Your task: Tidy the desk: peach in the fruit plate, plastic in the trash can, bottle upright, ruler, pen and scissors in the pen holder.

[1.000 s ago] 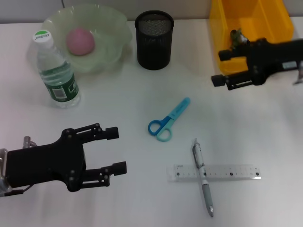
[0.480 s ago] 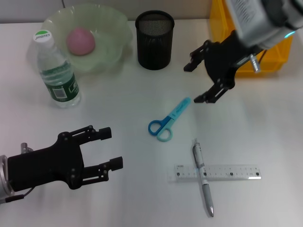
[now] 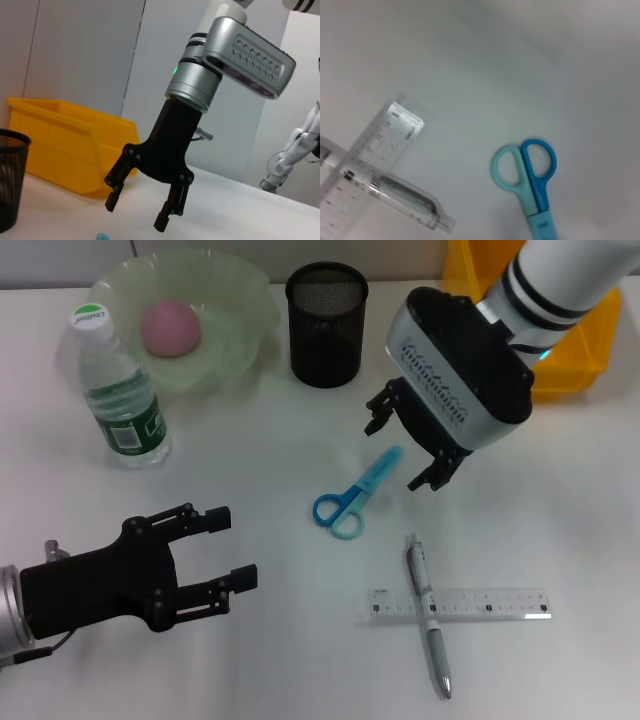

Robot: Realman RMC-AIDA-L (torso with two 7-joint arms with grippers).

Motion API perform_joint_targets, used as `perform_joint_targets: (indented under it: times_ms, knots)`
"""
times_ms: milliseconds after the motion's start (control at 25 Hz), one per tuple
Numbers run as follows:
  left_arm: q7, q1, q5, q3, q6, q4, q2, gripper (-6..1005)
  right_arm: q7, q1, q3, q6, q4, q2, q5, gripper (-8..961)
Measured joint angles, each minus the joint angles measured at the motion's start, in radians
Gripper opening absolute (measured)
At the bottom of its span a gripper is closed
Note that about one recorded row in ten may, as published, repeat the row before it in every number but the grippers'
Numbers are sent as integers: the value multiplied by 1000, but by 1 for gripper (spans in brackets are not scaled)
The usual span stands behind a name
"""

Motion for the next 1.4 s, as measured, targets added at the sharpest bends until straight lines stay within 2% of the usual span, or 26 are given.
perform_joint_targets:
  times_ms: [200,520,960,1120,1400]
  knots:
    - [3,-3,0,1,-35,-11,0,783,-64,9,-33,46,15,6,37,819]
    - [4,-8,-3,-2,-62,-24,-2,783,-80,6,-210,99,18,6,124,811]
    - [5,-7,-8,-3,-70,-25,-1,783,-82,11,-333,184,61,7,185,631]
    - [6,-4,-8,-3,-73,-25,-1,783,-82,11,-382,222,76,8,219,532]
    - [6,-3,-10,-3,-73,-25,-1,783,-84,13,-397,229,83,8,226,377]
